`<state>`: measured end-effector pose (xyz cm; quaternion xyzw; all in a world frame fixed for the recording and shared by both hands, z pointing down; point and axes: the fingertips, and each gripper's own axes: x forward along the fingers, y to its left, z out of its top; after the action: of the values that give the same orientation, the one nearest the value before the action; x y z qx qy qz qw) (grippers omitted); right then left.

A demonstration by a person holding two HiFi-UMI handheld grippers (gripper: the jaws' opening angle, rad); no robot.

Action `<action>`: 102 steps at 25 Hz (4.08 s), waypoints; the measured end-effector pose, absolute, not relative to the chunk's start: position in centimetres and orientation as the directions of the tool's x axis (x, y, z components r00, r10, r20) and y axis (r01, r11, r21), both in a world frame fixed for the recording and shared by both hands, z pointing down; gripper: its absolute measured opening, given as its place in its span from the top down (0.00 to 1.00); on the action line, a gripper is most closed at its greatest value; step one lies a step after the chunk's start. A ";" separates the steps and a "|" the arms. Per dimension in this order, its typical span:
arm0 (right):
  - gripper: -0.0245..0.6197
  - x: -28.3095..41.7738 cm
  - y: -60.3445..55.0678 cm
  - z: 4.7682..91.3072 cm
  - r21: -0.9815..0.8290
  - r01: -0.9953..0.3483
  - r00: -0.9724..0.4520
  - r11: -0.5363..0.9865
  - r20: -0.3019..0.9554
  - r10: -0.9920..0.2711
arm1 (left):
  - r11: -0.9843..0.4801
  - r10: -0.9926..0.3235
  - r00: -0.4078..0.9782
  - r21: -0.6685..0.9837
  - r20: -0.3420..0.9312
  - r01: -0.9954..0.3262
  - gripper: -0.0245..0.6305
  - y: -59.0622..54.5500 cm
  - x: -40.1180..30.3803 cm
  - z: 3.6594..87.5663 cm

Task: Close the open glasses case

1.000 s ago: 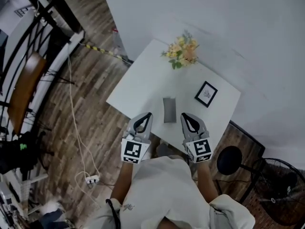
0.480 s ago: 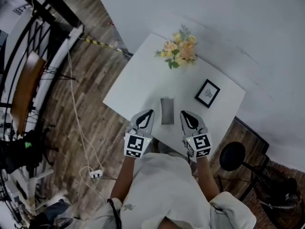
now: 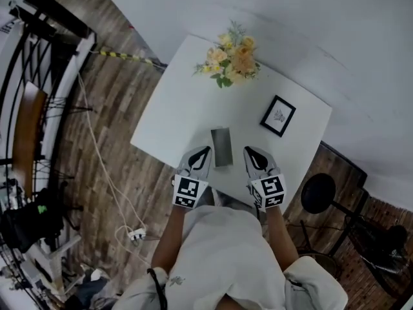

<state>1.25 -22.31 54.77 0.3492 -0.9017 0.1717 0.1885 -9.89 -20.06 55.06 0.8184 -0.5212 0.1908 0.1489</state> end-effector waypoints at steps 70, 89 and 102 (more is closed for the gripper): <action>0.96 -1.6 -18.2 67.8 -0.244 -0.769 -0.562 0.591 0.700 -0.441 | -0.713 -0.419 0.632 0.195 0.652 -0.673 0.93 -19.8 -3.4 68.1; 0.96 -3.5 -17.5 67.4 -0.231 -0.744 -0.577 0.627 0.696 -0.428 | -0.688 -0.429 0.613 0.200 0.663 -0.698 0.93 -18.5 -5.4 68.8; 0.96 -4.9 -17.0 67.8 -0.238 -0.730 -0.585 0.641 0.702 -0.406 | -0.669 -0.431 0.594 0.201 0.680 -0.715 0.93 -18.1 -7.2 69.7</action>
<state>-4.88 -17.05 67.85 0.3336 -0.8510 0.2615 0.3102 -7.25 -18.07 69.74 0.8615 -0.3326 0.3041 0.2338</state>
